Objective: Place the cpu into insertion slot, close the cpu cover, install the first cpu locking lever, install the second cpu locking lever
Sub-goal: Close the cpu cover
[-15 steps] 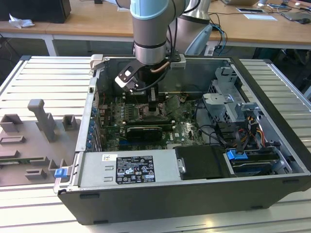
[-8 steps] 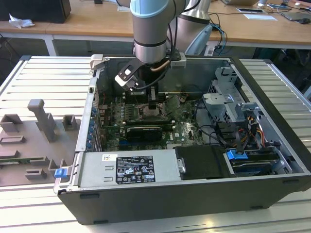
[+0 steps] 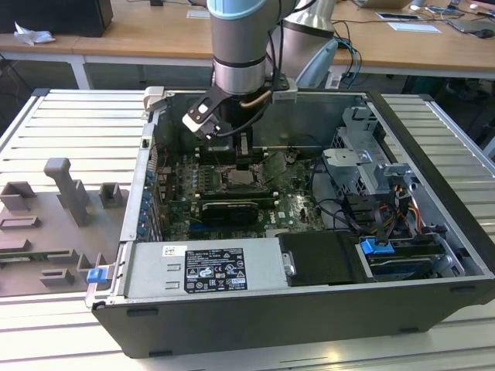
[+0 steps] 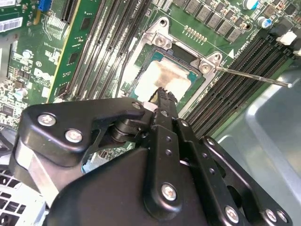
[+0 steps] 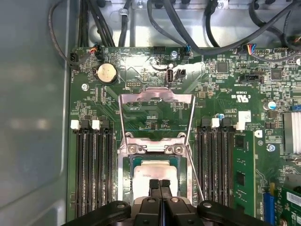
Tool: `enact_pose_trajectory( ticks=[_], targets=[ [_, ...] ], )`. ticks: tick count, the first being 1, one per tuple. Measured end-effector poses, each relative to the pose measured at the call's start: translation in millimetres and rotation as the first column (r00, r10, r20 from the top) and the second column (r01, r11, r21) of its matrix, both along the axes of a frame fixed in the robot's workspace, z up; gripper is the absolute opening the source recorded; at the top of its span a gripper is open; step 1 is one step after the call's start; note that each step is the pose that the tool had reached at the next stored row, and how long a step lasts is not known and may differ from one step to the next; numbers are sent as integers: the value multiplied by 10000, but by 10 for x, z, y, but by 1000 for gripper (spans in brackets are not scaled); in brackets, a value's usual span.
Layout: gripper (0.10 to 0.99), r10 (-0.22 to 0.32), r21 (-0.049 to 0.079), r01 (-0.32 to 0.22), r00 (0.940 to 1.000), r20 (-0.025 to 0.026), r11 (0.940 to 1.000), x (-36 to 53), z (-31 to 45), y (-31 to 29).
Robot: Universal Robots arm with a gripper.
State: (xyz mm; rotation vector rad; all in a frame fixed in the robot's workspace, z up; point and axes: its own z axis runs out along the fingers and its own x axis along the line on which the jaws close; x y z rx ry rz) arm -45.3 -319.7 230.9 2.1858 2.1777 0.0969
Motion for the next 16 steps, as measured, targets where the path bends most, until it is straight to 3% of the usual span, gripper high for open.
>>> enact_pose_trajectory(
  ticks=[3,6,8,16],
  targets=[
    [106,-52,0,52,10000,3,10000,3,45,0],
    [106,-60,-8,60,10000,-17,10000,73,50,0],
    [106,-60,-5,60,10000,-18,10000,76,198,0],
    [106,-60,-4,60,10000,-18,10000,115,197,-1]
  ],
)
